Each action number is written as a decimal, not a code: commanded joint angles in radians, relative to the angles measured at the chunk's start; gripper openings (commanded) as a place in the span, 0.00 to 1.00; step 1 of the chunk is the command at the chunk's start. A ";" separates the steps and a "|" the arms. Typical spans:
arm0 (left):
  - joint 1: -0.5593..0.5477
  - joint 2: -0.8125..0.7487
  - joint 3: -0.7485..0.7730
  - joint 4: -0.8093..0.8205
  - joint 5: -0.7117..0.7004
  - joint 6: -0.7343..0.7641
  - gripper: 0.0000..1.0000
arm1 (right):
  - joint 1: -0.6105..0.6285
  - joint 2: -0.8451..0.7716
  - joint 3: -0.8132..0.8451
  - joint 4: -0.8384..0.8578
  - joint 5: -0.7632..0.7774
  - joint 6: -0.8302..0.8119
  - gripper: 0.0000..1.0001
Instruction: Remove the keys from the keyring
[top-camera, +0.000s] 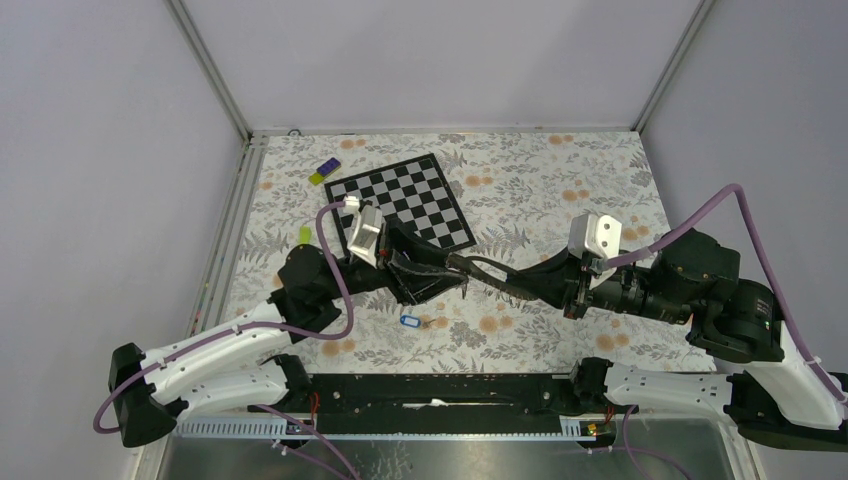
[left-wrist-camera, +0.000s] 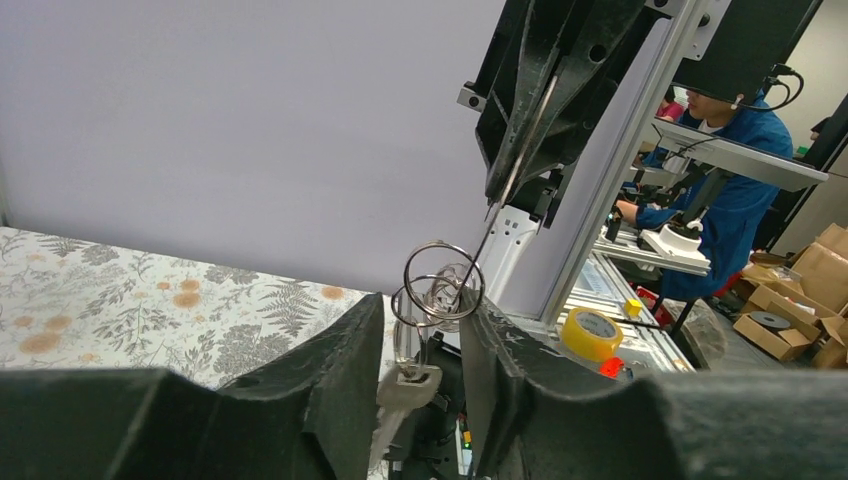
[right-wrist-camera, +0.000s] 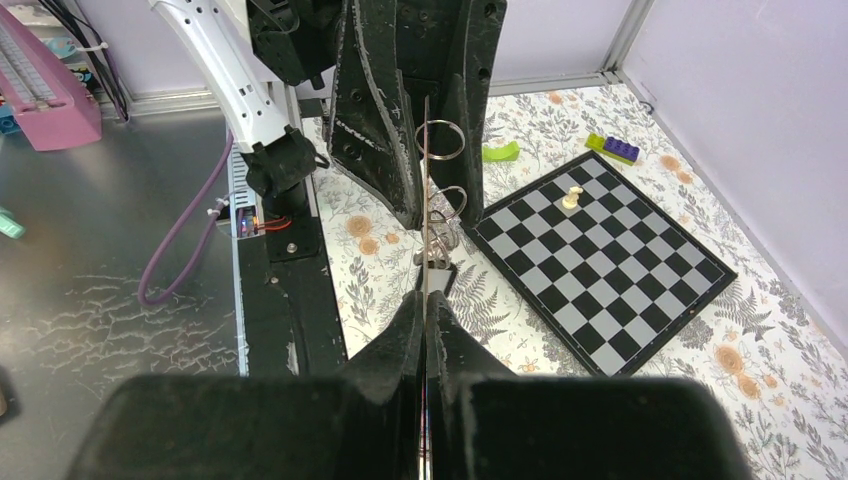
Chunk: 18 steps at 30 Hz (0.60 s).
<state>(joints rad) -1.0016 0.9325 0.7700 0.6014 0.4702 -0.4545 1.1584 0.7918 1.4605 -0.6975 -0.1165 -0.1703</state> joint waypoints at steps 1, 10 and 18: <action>-0.003 -0.006 0.042 0.058 0.009 -0.001 0.34 | -0.003 -0.004 0.001 0.068 0.003 0.009 0.00; -0.003 -0.032 0.041 0.027 0.005 0.015 0.26 | -0.002 -0.011 -0.008 0.067 0.008 0.011 0.00; -0.003 -0.067 0.064 -0.080 -0.008 0.051 0.17 | -0.003 -0.029 -0.011 0.067 0.030 0.009 0.01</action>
<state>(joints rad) -1.0046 0.9031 0.7731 0.5507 0.4747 -0.4389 1.1584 0.7834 1.4475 -0.6891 -0.1135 -0.1699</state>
